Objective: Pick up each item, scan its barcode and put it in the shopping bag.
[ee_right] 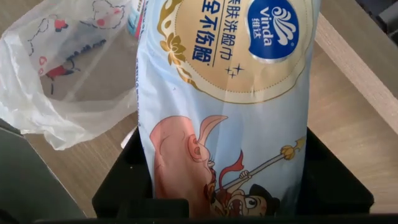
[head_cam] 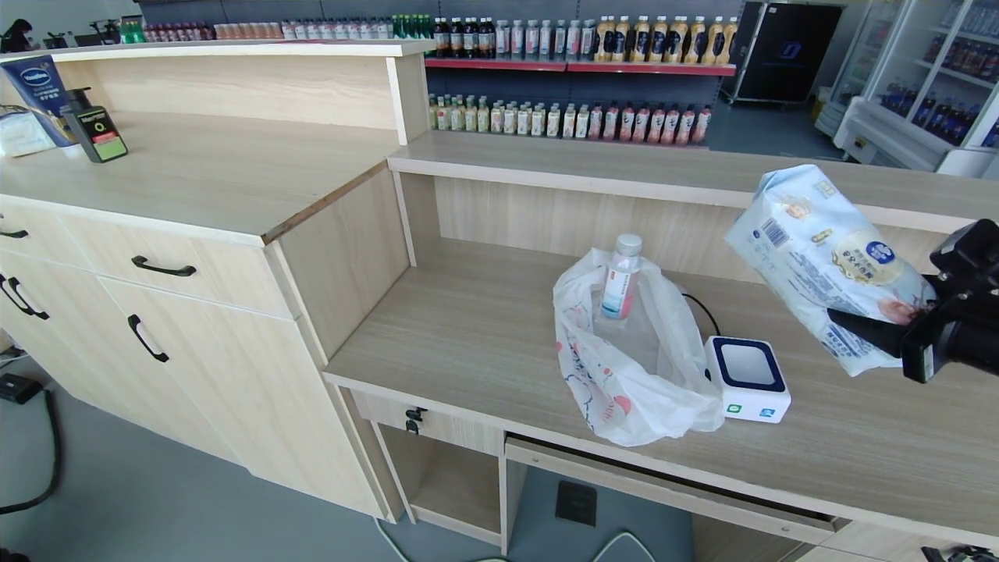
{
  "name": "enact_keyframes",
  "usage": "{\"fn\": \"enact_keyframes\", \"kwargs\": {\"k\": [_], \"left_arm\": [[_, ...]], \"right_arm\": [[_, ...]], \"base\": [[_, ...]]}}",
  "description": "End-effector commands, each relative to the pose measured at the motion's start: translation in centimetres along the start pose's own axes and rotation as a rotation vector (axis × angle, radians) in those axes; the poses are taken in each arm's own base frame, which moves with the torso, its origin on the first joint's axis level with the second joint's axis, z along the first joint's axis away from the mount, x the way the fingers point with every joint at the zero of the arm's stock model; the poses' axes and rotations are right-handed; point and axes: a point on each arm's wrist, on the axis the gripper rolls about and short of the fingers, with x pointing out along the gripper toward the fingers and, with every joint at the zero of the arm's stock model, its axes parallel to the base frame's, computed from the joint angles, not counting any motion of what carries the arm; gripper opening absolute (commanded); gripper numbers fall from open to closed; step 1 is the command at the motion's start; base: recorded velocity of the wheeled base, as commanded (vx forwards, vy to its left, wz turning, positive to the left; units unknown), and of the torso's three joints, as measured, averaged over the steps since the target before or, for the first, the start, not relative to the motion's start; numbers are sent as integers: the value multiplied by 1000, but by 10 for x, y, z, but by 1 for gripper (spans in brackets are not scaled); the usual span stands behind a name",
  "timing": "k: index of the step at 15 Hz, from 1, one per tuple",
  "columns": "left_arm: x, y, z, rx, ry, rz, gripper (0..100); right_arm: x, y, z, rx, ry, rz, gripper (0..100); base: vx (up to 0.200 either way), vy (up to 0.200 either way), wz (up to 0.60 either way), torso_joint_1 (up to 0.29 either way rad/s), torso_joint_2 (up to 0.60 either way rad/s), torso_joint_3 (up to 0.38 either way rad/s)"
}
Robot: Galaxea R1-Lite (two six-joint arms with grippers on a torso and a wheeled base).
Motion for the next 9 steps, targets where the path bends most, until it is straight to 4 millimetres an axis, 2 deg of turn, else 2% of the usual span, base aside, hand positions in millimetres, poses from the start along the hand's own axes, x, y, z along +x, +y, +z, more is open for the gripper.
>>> {"fn": "enact_keyframes", "kwargs": {"k": [1,3,6,8,9], "left_arm": [[0,0,0,0,0,1,100],[0,0,0,0,0,1,100],[0,0,0,0,0,1,100],[0,0,0,0,0,1,100],[0,0,0,0,0,1,100]], "right_arm": [[-14,4,6,26,-7,-17,0],[-13,7,7,50,28,-38,0],[7,26,20,341,113,-52,0],[20,38,20,473,127,10,0],[28,43,14,511,155,33,0]], "base": [[0,0,600,2,2,2],[0,0,600,-2,5,0],[0,0,600,2,6,4],[0,0,0,0,0,0],[0,0,0,0,0,0]]}}
